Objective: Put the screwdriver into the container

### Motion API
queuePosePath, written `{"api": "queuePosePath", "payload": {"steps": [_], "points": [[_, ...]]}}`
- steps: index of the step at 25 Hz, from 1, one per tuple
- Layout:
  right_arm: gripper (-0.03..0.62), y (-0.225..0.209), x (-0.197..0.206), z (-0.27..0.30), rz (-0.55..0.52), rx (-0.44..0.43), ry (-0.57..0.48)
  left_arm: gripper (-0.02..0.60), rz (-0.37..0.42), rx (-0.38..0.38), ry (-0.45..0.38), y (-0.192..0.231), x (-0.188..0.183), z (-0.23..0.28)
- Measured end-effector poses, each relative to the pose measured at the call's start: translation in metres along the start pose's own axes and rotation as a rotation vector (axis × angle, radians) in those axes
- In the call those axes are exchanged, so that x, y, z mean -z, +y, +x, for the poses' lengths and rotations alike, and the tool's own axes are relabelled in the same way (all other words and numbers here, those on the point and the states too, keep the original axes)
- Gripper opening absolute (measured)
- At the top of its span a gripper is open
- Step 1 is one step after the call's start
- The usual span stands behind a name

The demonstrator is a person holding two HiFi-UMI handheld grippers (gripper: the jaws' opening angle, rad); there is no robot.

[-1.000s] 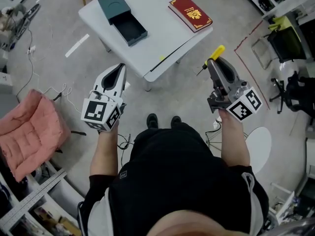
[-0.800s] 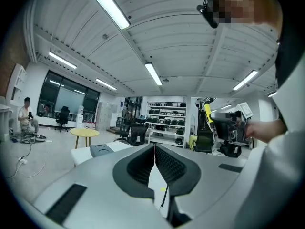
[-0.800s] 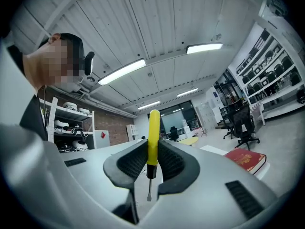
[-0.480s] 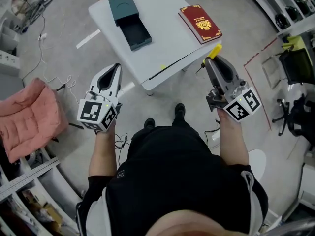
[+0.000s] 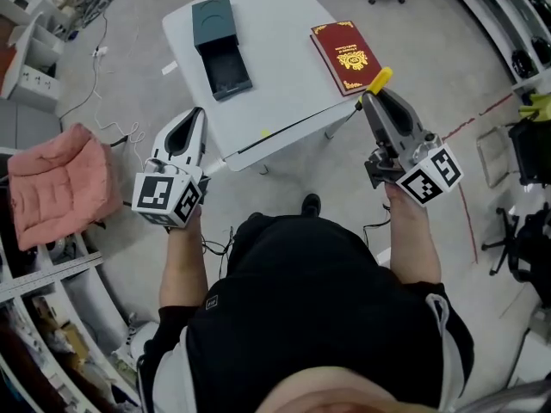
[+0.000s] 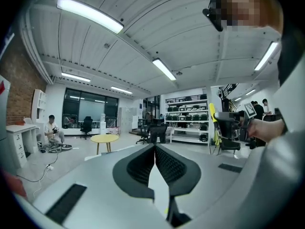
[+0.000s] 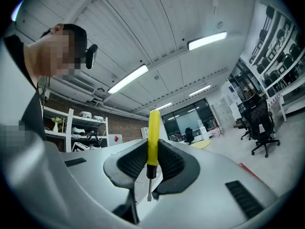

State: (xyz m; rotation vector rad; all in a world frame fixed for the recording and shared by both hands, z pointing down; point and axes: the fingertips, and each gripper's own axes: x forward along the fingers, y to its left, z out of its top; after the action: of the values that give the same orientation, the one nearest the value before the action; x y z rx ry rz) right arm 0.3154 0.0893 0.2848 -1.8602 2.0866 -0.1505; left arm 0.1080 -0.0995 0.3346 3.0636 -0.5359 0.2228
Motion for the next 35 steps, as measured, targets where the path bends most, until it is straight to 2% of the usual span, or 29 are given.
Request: {"api": "queuePosePath", "payload": {"steps": [6, 12, 16, 26, 35], "points": [[0.08, -0.031, -0.001, -0.004, 0.047, -0.077, 0.02, 0.018, -0.036, -0.097, -0.013, -0.011, -0.007, 0.01], [0.078, -0.043, 0.021, 0.027, 0.097, -0.132, 0.065, 0.018, -0.038, -0.154, 0.024, 0.0, 0.006, 0.011], [0.08, -0.045, 0.028, 0.066, 0.085, -0.168, 0.094, 0.018, -0.04, -0.185, 0.038, 0.025, 0.015, 0.013], [0.08, -0.024, 0.04, 0.181, 0.031, -0.278, 0.159, 0.018, -0.079, -0.237, -0.024, 0.099, 0.015, 0.022], [0.08, -0.015, 0.072, 0.238, 0.049, -0.325, 0.245, 0.018, -0.116, -0.274, -0.035, 0.137, 0.02, 0.019]]}}
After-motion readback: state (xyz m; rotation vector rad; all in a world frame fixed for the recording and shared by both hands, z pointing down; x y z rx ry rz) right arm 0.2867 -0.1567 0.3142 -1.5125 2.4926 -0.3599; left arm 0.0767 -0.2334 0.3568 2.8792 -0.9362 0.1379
